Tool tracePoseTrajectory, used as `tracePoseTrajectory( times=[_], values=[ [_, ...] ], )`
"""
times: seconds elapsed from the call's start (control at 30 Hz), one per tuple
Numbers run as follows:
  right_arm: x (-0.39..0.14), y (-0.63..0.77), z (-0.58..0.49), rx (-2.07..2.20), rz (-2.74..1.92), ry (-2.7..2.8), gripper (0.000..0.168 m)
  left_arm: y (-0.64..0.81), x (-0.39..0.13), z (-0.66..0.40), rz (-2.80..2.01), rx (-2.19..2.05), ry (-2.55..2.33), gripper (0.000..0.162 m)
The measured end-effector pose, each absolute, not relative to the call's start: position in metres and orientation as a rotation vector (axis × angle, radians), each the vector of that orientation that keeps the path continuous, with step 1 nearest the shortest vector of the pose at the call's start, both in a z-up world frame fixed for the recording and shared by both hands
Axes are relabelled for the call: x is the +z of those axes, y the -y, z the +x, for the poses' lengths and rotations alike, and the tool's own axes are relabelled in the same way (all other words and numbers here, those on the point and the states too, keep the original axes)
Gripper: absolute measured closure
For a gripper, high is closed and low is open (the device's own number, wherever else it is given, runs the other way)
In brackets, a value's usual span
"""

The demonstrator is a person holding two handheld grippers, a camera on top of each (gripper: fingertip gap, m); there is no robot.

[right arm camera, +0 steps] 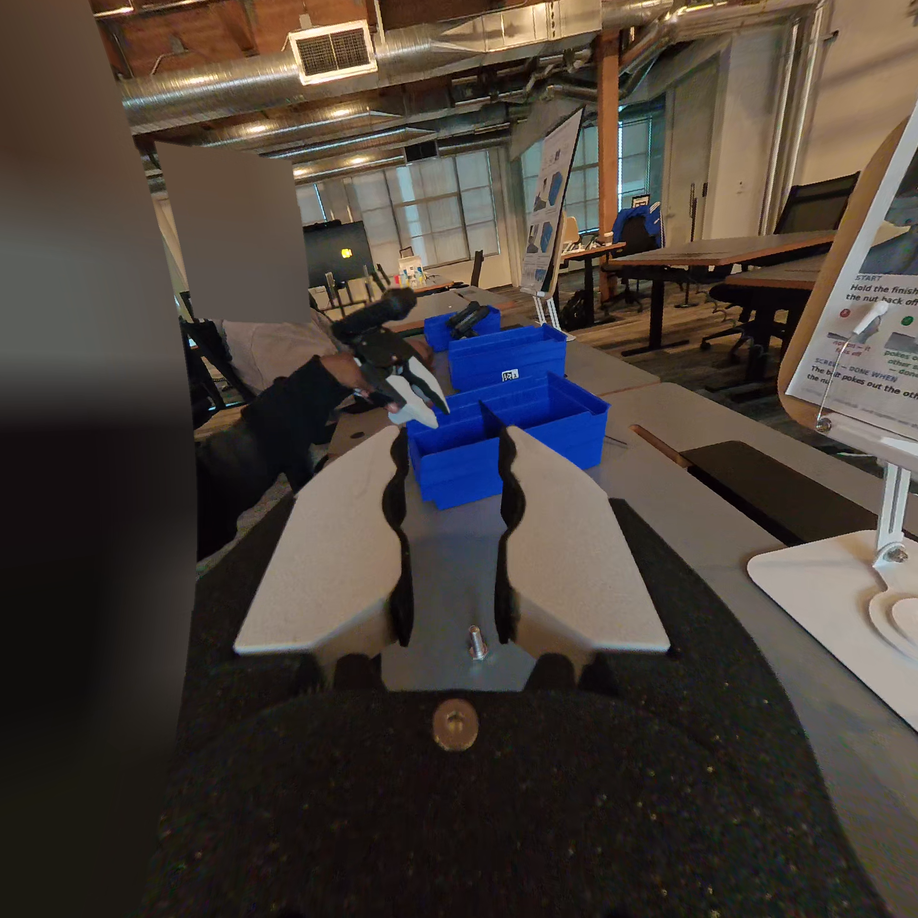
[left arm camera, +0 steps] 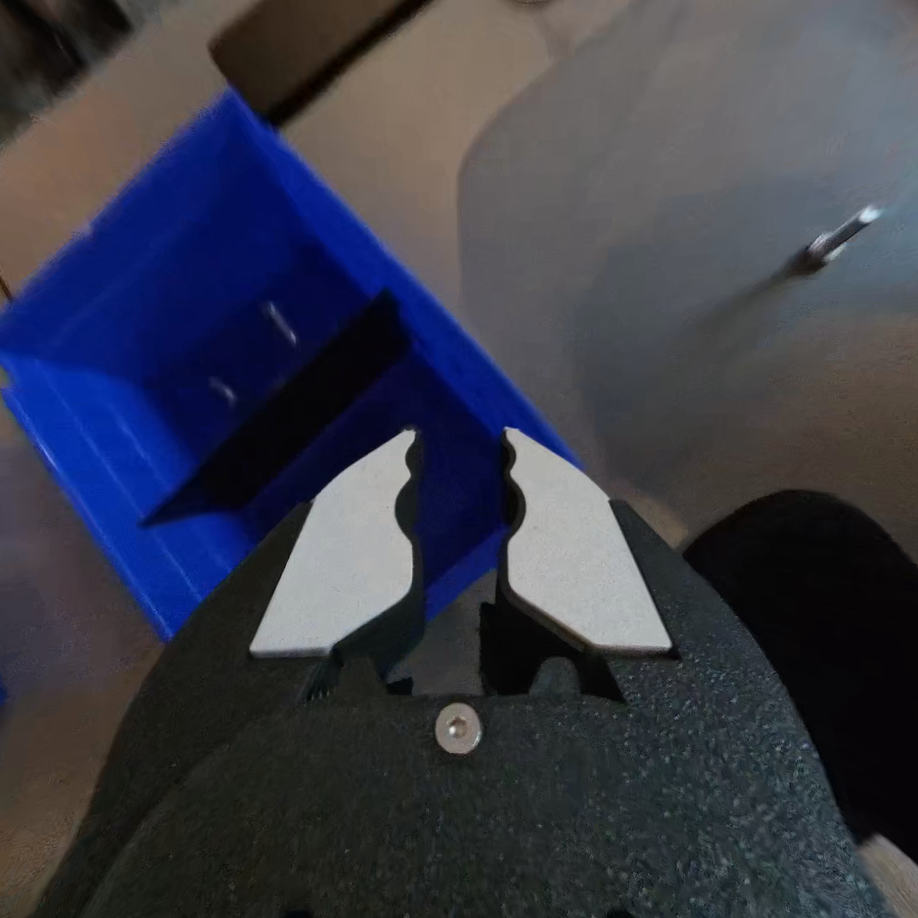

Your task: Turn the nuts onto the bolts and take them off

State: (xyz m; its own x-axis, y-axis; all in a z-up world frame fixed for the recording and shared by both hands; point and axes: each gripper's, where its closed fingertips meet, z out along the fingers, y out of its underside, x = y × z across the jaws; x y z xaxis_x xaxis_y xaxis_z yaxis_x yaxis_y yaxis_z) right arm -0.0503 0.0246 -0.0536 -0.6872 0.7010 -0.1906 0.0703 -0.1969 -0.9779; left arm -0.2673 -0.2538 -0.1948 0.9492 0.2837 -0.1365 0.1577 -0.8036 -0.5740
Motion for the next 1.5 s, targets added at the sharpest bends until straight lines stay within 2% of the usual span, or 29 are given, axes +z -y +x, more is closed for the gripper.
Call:
tracePoseTrajectory(
  times=[0.3, 0.7, 0.87, 1.07, 1.5],
  values=[
    [-0.058, -0.021, -0.051, 1.878, -0.888, 1.68, 0.134, 0.292, -0.271, -0.3, -2.85, 0.248, 0.453, 0.132],
    [-0.058, -0.022, -0.05, 1.883, -0.885, 1.679, 0.134, 0.306, -0.319, -0.325, -3.029, 0.193, 0.543, 0.125],
    [-0.058, -0.021, -0.049, 1.878, -0.886, 1.678, 0.134, 0.303, -0.323, -0.324, -3.032, 0.171, 0.54, 0.126],
    [-0.058, -0.022, -0.049, 1.876, -0.89, 1.675, 0.134, 0.301, -0.324, -0.315, -3.022, 0.059, 0.535, 0.144],
    [-0.059, -0.02, -0.05, 1.876, -0.888, 1.68, 0.134, 0.305, -0.318, -0.315, -2.969, 0.051, 0.543, 0.144]
  ],
)
